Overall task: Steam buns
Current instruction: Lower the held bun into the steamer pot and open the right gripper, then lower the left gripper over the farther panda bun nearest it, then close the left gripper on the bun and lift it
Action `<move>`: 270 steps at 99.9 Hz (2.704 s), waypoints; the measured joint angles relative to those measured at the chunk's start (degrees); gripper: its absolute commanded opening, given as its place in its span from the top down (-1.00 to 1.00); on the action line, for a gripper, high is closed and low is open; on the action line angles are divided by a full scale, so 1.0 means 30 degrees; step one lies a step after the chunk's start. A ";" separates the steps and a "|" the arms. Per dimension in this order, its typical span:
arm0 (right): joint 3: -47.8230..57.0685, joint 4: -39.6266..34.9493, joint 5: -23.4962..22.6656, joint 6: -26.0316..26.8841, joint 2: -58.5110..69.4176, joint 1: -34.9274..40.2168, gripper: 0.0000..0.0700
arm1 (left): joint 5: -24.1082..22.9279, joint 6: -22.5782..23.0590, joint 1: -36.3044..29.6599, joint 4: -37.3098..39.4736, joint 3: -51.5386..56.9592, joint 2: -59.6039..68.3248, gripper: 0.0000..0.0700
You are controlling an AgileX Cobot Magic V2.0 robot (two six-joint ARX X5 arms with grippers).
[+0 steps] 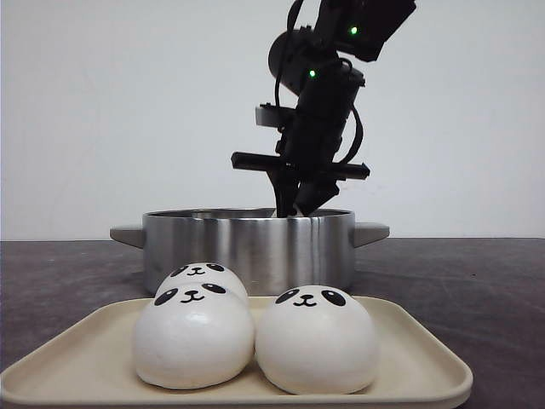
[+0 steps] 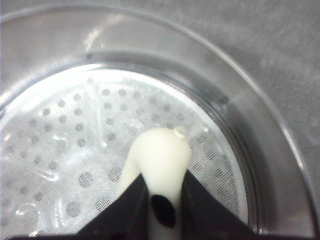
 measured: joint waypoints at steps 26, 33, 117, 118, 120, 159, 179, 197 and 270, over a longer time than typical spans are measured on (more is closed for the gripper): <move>0.0000 0.0073 0.0000 0.0015 0.0000 0.0000 0.00 | 0.0000 0.0000 0.0000 0.0000 0.0000 0.0000 -0.44; 0.0000 0.0051 0.0000 0.0029 0.0000 -0.0087 0.00 | 0.0000 0.0000 0.0000 0.0000 0.0000 0.0000 -0.44; 0.3271 -0.5829 0.3971 -0.1005 -1.3697 0.6207 0.97 | -0.0015 -0.0474 -0.3155 -0.0925 0.0000 0.8481 -0.29; 0.3279 -0.5836 0.4167 -0.1013 -1.3916 0.6353 0.97 | -0.0029 -0.0474 -0.3249 -0.0809 0.0000 0.8699 -0.29; 0.3286 -0.5836 0.4539 -0.1013 -1.4338 0.6637 0.97 | -0.0058 -0.0474 -0.3432 -0.0590 0.0000 0.9122 -0.29; 0.3286 -0.8058 0.7191 -0.0962 -1.7660 0.8298 0.97 | -0.2579 -0.0947 -0.5785 0.2878 0.0000 1.6531 -0.59; 0.3286 -0.9027 0.7249 -0.0452 -1.8229 0.8291 0.97 | -0.3468 -0.1734 -0.5858 0.3876 0.0000 1.8877 -0.59; 0.3286 -0.9508 0.7599 -0.0015 -1.8251 0.8291 0.97 | -0.3490 -0.2368 -0.5858 0.5297 0.0000 1.9919 -0.59; 0.3286 -1.0149 0.7599 0.0605 -1.8221 0.8298 0.97 | -0.3504 -0.2645 -0.6076 0.3738 0.0109 1.5074 0.97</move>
